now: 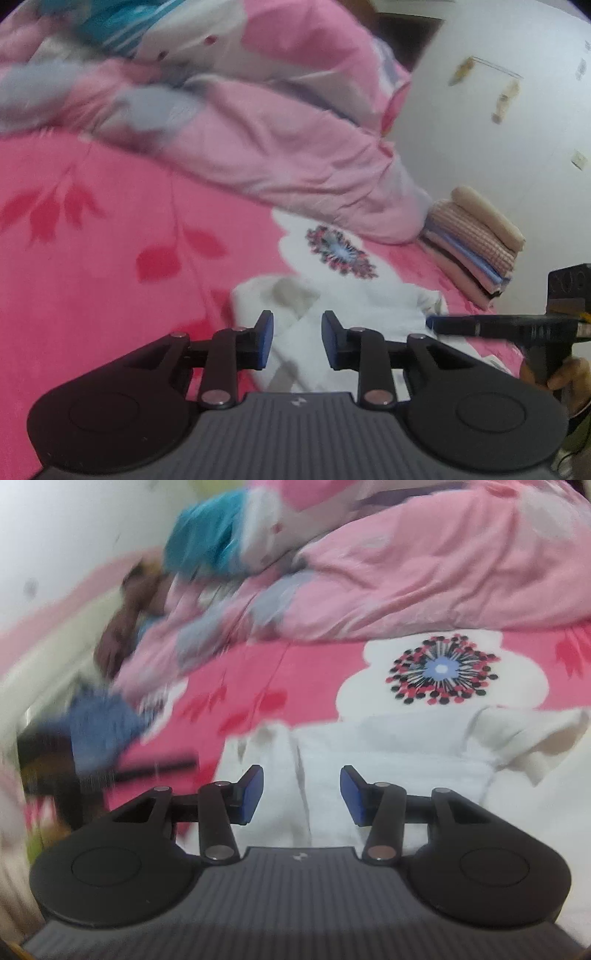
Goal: Fold clothes
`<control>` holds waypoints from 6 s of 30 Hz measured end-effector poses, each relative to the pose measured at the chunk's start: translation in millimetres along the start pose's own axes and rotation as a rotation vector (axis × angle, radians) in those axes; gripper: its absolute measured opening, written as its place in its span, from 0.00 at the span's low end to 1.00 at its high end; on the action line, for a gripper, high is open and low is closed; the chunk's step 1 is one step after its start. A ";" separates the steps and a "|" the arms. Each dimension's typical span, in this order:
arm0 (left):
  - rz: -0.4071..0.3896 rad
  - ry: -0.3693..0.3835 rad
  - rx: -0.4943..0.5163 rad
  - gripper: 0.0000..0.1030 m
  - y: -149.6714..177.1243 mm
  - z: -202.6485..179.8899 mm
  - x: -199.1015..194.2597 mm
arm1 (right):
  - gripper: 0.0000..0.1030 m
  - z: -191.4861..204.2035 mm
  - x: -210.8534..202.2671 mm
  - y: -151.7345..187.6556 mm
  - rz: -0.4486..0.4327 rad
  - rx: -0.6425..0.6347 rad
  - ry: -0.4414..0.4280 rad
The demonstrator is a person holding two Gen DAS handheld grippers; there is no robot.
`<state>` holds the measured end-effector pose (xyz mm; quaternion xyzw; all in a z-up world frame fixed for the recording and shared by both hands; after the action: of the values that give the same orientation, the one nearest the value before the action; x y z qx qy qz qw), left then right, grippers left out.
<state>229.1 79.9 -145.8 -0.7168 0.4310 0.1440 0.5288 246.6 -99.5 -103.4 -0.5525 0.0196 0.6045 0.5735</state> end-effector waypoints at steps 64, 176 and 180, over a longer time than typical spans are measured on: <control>0.117 0.070 1.027 0.65 118.6 -291.8 47.9 | 0.47 -141.5 -179.5 196.6 -0.462 0.922 -0.082; 0.294 0.130 0.312 0.03 -10.9 -178.3 136.6 | 0.06 -183.4 -61.2 23.8 -0.207 0.210 0.129; 0.343 0.232 0.157 0.03 -14.2 -168.2 138.4 | 0.06 -183.6 -68.0 21.0 -0.250 0.206 0.116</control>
<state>279.3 -132.0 -161.3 -0.6013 0.6147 0.1142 0.4976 331.8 -273.1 -140.6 -0.5229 0.0455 0.4906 0.6956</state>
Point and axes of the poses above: each gripper's, at about its wrist camera, not at the fingertips, and x roughly the way its jaws point, z to its left, y to its underside, the point moved 9 cm from there along x, roughly the way its jaws point, and after that the axes turned 9 degrees about z, right-handed, at the moved point
